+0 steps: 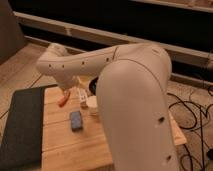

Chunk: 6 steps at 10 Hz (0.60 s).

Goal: Place the pepper on the white sponge

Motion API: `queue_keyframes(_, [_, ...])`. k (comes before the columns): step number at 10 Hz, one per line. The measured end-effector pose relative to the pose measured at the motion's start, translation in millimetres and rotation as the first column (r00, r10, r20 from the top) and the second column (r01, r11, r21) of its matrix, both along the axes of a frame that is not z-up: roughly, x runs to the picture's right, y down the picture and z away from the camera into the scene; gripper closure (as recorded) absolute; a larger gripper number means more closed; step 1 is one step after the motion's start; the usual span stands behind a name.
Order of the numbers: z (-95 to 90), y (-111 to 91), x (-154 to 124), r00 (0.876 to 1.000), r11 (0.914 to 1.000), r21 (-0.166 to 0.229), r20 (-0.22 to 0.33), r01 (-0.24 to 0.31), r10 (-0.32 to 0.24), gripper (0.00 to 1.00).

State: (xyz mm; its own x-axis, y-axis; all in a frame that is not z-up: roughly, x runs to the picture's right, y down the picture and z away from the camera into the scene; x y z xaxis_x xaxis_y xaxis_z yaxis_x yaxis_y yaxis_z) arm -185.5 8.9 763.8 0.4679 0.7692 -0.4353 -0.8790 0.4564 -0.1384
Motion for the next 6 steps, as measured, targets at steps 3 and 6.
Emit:
queue_keyframes(3, [13.1, -9.2, -46.8, 0.993, 0.9987, 0.023, 0.106, 0.045, -0.048, 0.35])
queue_keyframes(6, [13.1, -9.5, -44.9, 0.994, 0.9987, 0.022, 0.102, 0.046, -0.048, 0.35])
